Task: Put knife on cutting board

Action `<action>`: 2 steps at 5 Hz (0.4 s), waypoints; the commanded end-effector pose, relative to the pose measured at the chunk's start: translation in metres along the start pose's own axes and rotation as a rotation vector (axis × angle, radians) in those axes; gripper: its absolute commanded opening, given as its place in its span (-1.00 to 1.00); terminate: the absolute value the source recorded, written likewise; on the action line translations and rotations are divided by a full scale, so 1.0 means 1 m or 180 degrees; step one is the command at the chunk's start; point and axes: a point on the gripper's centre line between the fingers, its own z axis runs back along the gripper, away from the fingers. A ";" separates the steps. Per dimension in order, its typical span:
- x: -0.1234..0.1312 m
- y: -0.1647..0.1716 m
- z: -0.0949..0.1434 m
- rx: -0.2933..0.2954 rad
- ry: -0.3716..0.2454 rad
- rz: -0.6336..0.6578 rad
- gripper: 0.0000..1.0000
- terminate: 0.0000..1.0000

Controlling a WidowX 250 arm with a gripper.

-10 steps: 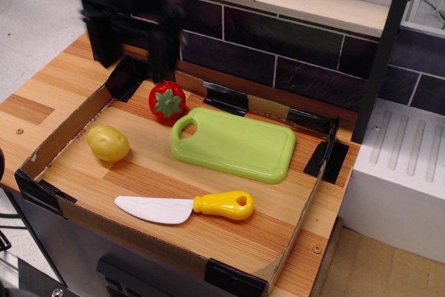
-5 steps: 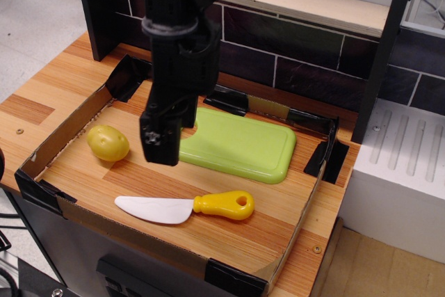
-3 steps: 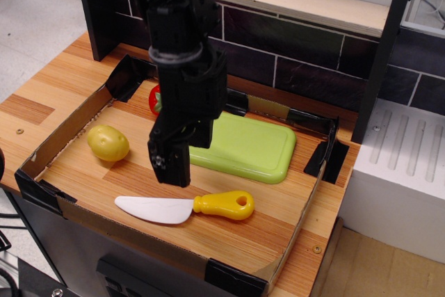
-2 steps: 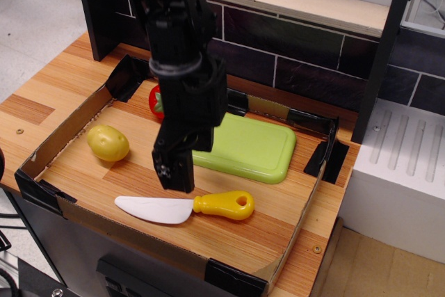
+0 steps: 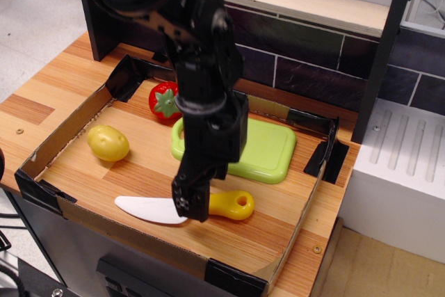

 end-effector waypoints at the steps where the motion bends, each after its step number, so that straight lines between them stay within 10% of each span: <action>1: 0.001 -0.002 -0.004 -0.0063 0.0072 0.0078 1.00 -1.00; 2: 0.003 -0.003 -0.010 -0.0155 0.0103 0.0147 1.00 -1.00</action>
